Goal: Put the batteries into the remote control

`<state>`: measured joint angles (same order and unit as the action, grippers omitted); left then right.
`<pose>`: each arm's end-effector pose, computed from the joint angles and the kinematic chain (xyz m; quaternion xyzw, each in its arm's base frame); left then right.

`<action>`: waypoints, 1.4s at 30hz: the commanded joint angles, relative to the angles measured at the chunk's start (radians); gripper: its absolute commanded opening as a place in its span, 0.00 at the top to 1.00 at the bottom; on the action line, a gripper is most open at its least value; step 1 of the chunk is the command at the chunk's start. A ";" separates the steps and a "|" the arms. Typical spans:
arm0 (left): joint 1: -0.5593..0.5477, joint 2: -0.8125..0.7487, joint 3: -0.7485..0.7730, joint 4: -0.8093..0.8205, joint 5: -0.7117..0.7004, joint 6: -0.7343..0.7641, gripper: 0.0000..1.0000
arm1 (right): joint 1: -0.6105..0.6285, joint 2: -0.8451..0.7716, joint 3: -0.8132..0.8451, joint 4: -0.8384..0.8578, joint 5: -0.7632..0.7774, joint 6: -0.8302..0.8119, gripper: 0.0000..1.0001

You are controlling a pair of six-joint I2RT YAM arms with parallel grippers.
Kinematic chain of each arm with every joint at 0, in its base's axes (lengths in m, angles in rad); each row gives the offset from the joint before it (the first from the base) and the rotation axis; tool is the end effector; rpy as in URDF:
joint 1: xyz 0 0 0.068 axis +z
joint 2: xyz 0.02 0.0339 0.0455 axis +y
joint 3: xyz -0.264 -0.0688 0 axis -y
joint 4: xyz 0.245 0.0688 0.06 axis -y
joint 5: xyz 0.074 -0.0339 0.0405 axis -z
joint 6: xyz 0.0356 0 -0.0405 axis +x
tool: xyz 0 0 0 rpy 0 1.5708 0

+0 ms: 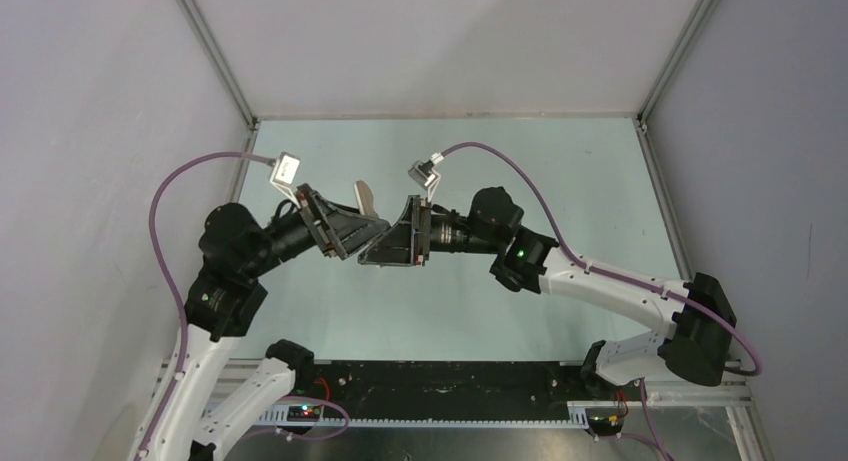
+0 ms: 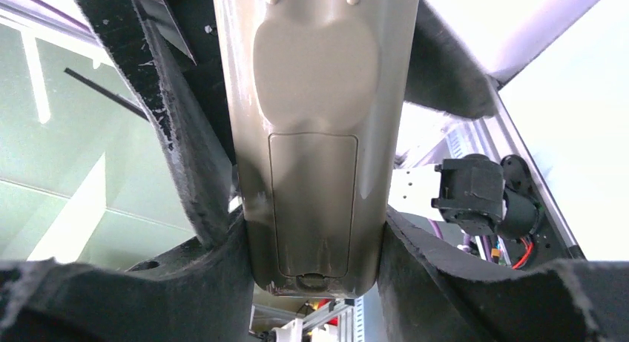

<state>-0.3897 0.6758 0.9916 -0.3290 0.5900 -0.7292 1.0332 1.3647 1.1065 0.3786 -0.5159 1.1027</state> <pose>0.1144 -0.0684 0.4104 0.0862 0.7057 -0.5321 0.4598 0.1500 0.2859 0.3800 -0.1685 0.6476 0.7156 0.2005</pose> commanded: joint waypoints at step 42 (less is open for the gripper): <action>-0.001 0.092 -0.214 0.032 -0.273 0.019 1.00 | -0.054 -0.275 -0.141 -0.658 0.462 -0.113 0.08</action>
<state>-0.3923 0.7444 0.8143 -0.2539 0.4591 -0.7803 1.0088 1.1385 1.0164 -0.1101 -0.1974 0.9611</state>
